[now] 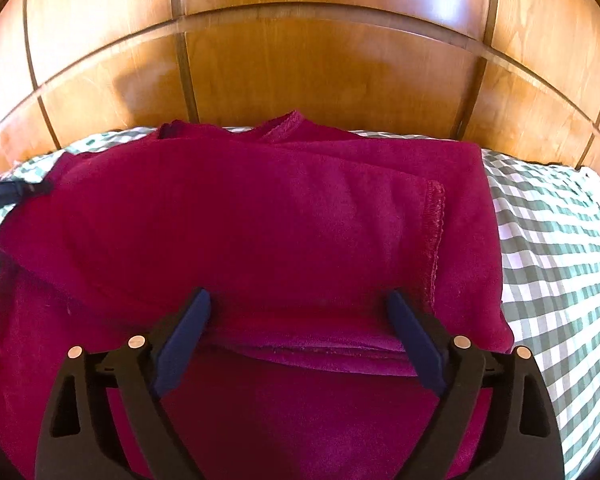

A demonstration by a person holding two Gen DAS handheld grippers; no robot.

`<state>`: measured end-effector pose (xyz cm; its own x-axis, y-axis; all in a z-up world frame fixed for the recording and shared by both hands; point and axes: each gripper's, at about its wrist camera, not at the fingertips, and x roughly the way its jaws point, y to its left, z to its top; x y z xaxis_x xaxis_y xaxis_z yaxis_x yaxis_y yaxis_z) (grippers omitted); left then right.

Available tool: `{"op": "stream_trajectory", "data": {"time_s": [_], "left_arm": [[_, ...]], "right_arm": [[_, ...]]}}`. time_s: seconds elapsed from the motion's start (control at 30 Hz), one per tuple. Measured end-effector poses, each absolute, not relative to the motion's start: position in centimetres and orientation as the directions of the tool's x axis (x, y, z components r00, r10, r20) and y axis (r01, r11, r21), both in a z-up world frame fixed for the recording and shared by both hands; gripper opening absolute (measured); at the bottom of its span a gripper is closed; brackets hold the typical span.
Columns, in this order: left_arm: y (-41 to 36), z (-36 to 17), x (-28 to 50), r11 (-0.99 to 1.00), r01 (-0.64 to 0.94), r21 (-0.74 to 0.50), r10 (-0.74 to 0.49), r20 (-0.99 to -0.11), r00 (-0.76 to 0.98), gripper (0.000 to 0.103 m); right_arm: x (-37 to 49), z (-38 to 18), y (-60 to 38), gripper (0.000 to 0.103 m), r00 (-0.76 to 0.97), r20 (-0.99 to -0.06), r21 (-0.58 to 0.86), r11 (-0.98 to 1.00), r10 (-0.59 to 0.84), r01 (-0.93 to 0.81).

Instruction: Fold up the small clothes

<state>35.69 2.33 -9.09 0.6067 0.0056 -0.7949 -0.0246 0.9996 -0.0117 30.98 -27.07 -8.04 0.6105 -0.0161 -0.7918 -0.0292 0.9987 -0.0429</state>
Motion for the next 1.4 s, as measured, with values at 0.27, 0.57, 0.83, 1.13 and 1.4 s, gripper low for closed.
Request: {"op": "stream_trajectory", "data": {"time_s": [0.27, 0.57, 0.83, 1.13, 1.4], "left_arm": [[0.8, -5.4, 27.9, 0.992, 0.079, -0.096, -0.124, -0.704, 0.699, 0.027], [0.2, -9.7, 27.4, 0.999, 0.036, -0.01, -0.03, -0.783, 0.621, 0.03], [1.1, -6.4, 23.0, 0.999, -0.001, -0.05, -0.037, -0.742, 0.67, 0.05], [1.5, -4.4, 17.2, 0.998, 0.005, -0.065, -0.05, -0.706, 0.707, 0.055], [2.0, -4.6, 14.5, 0.997, 0.01, -0.074, -0.06, -0.711, 0.7, 0.055]], "right_arm": [[31.0, -8.2, -27.6, 0.09, 0.614, -0.789, -0.017, 1.0, 0.002, -0.025], [30.9, -8.4, -27.9, 0.09, 0.617, -0.787, 0.003, 1.0, 0.018, -0.025], [30.8, -8.2, -27.9, 0.09, 0.617, -0.786, 0.016, 1.0, 0.026, -0.022], [29.7, -6.7, -27.2, 0.098, 0.615, -0.788, -0.045, 0.999, -0.036, 0.001], [25.5, -5.3, -28.0, 0.098, 0.611, -0.792, -0.008, 1.0, -0.017, 0.018]]}}
